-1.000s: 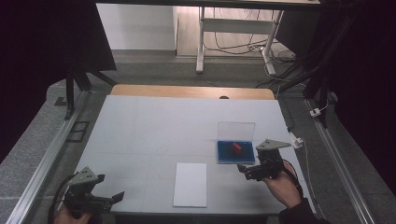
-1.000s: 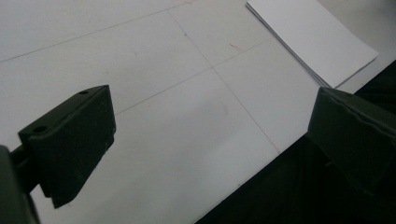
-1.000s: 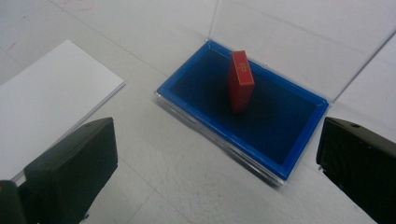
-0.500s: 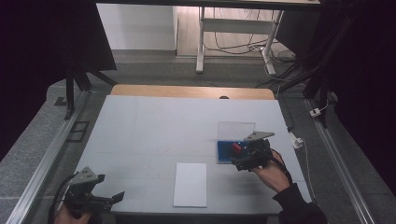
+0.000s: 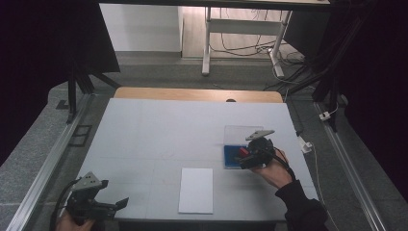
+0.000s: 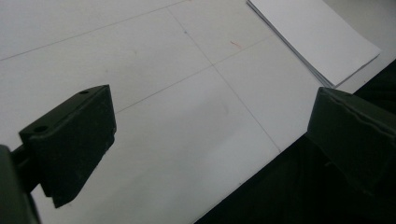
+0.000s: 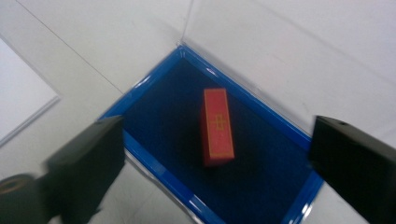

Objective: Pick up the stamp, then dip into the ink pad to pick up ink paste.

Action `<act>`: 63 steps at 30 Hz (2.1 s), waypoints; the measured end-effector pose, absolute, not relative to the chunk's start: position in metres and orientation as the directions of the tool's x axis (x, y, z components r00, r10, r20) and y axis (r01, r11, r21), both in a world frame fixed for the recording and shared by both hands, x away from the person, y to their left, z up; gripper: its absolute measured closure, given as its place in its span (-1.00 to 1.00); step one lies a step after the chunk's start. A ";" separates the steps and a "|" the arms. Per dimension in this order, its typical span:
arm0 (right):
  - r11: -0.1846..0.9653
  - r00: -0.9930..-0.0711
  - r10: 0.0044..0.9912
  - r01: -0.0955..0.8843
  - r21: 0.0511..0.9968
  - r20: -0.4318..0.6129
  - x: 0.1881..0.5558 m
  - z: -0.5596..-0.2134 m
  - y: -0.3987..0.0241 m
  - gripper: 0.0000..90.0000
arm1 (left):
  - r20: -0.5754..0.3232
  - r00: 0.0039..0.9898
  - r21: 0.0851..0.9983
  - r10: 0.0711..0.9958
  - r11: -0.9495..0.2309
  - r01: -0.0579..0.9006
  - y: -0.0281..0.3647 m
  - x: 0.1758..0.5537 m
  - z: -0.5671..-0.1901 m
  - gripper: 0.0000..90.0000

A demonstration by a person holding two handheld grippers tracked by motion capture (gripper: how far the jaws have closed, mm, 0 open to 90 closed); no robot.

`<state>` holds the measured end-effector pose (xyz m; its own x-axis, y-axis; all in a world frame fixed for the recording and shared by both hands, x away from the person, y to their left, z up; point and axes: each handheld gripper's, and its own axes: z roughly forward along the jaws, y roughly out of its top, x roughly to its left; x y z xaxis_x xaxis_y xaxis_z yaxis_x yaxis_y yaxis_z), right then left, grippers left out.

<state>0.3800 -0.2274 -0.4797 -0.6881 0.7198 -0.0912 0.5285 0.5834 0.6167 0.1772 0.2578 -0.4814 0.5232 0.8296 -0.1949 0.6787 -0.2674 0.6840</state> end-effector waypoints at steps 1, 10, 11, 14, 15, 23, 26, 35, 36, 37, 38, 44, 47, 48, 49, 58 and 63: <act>0.584 -0.692 0.717 0.531 0.614 -0.083 0.381 -0.479 -0.227 -0.73 | -0.194 0.524 0.684 0.830 -0.268 0.678 0.258 0.177 -0.481 -0.96; 0.602 -0.713 0.699 0.541 0.587 -0.059 0.389 -0.480 -0.226 0.15 | -0.192 0.523 0.683 0.831 -0.270 0.679 0.258 0.177 -0.481 -0.96; 0.600 -0.715 0.697 0.542 0.589 -0.051 0.390 -0.480 -0.227 0.28 | -0.191 0.522 0.682 0.831 -0.270 0.679 0.257 0.177 -0.482 -0.96; 0.592 -0.713 0.700 0.546 0.593 -0.042 0.391 -0.480 -0.228 0.42 | -0.190 0.522 0.682 0.831 -0.271 0.679 0.257 0.177 -0.482 -0.96; 0.590 -0.712 0.701 0.548 0.593 -0.040 0.391 -0.479 -0.228 0.58 | -0.190 0.522 0.682 0.831 -0.270 0.679 0.257 0.177 -0.481 -0.96; 0.591 -0.710 0.704 0.560 0.581 -0.032 0.392 -0.479 -0.227 0.77 | -0.194 0.521 0.683 0.831 -0.267 0.680 0.258 0.177 -0.482 -0.95; 0.588 -0.709 0.704 0.552 0.591 -0.037 0.392 -0.478 -0.228 0.77 | -0.195 0.522 0.685 0.830 -0.266 0.679 0.258 0.177 -0.481 -0.95; 0.579 -0.726 0.687 0.518 0.629 -0.034 0.386 -0.466 -0.234 0.77 | -0.203 0.526 0.692 0.826 -0.260 0.674 0.259 0.176 -0.481 -0.95; 0.579 -0.728 0.685 0.515 0.632 -0.033 0.386 -0.465 -0.235 0.77 | -0.204 0.527 0.692 0.825 -0.259 0.674 0.259 0.176 -0.481 -0.95; 0.576 -0.731 0.682 0.516 0.634 -0.025 0.384 -0.463 -0.235 0.77 | -0.205 0.527 0.692 0.825 -0.259 0.674 0.259 0.176 -0.481 -0.95; 0.576 -0.731 0.682 0.516 0.634 -0.025 0.384 -0.463 -0.235 0.77 | -0.205 0.528 0.692 0.824 -0.259 0.673 0.260 0.176 -0.481 -0.95; 0.574 -0.735 0.678 0.512 0.639 -0.020 0.381 -0.460 -0.237 0.77 | -0.208 0.531 0.693 0.821 -0.260 0.673 0.260 0.176 -0.481 -0.95; 0.568 -0.734 0.679 0.514 0.642 -0.014 0.381 -0.459 -0.237 0.77 | -0.205 0.531 0.692 0.822 -0.262 0.673 0.259 0.176 -0.481 -0.94; 0.568 -0.734 0.679 0.514 0.642 -0.014 0.381 -0.459 -0.237 0.77 | -0.204 0.532 0.691 0.822 -0.264 0.673 0.259 0.176 -0.481 -0.94; 0.567 -0.734 0.679 0.512 0.645 -0.014 0.381 -0.459 -0.237 0.77 | -0.204 0.532 0.691 0.822 -0.264 0.673 0.259 0.176 -0.481 -0.94; 0.561 -0.735 0.678 0.508 0.653 -0.012 0.381 -0.460 -0.235 0.77 | -0.210 0.532 0.691 0.821 -0.260 0.674 0.260 0.177 -0.481 -0.94; 0.584 -0.739 0.673 0.497 0.642 -0.039 0.383 -0.465 -0.230 0.77 | -0.212 0.531 0.690 0.821 -0.258 0.676 0.260 0.177 -0.481 -0.94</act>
